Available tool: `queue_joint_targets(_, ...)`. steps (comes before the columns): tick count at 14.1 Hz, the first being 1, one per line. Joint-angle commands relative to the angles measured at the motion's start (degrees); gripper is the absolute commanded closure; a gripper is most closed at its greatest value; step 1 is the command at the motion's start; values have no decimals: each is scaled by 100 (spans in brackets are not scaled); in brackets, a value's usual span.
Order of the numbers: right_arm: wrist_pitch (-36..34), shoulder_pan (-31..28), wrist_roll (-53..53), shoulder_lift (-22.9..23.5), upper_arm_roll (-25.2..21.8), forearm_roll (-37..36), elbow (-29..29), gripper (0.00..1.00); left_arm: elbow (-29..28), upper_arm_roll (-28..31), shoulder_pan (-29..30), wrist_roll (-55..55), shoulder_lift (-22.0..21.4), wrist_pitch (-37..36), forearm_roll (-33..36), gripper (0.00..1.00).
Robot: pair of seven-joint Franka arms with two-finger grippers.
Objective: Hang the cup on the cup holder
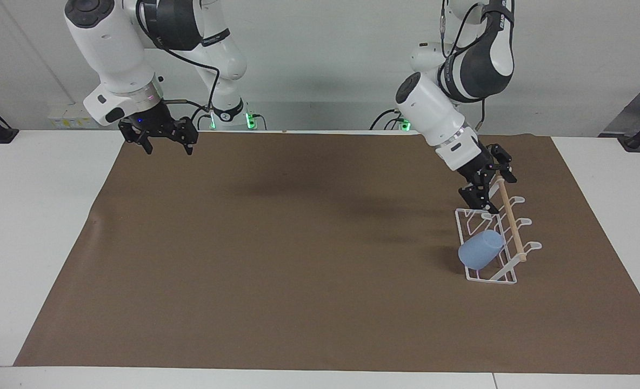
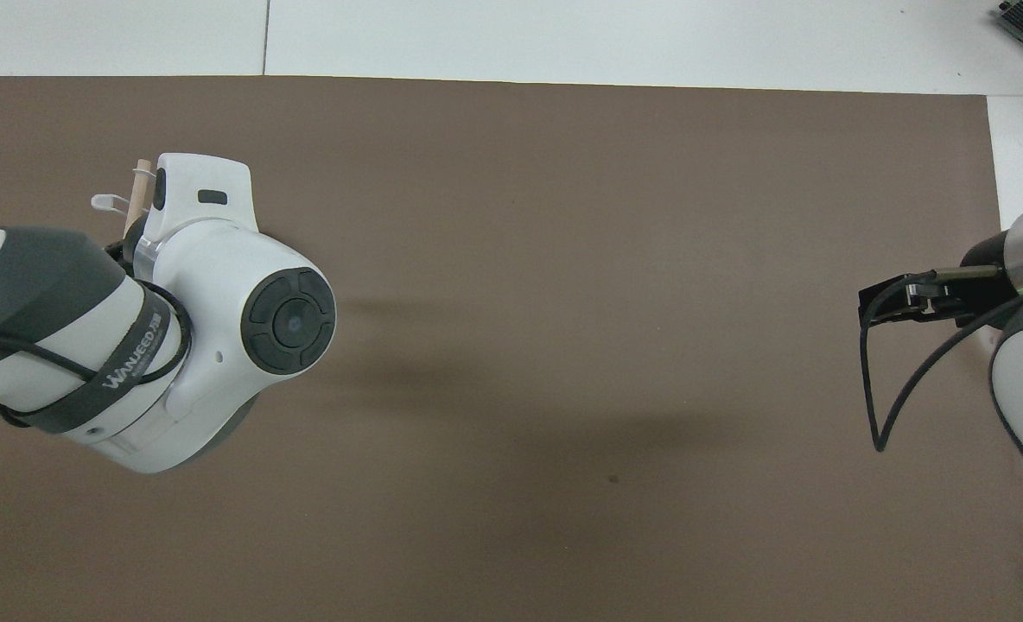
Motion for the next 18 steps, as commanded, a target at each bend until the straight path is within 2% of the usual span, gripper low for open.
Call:
queue_joint_targets(1,52,-65,-91,-108,1,135,-84,0,-141,45,231,1574,-586,132,-1017,0)
queue_joint_targets(5,52,-56,-91,-108,1,135,-84,0,-54,124,653,4211,-1088,9,-2907,0)
queue_joint_targets(8,44,-57,-91,-108,1,135,-84,0,393,133,820,5532,-993,-551,-3646,0)
queue_joint_targets(10,52,-56,-91,-108,1,135,-84,0,876,142,1197,6393,-817,-939,-4358,0)
queue_joint_targets(15,52,-56,-91,-108,1,135,-84,0,1405,168,1312,7212,-623,-1467,-4545,0)
queue_joint_targets(18,52,-56,-91,-108,1,135,-84,0,1502,168,1584,7504,-561,-1582,-5116,0)
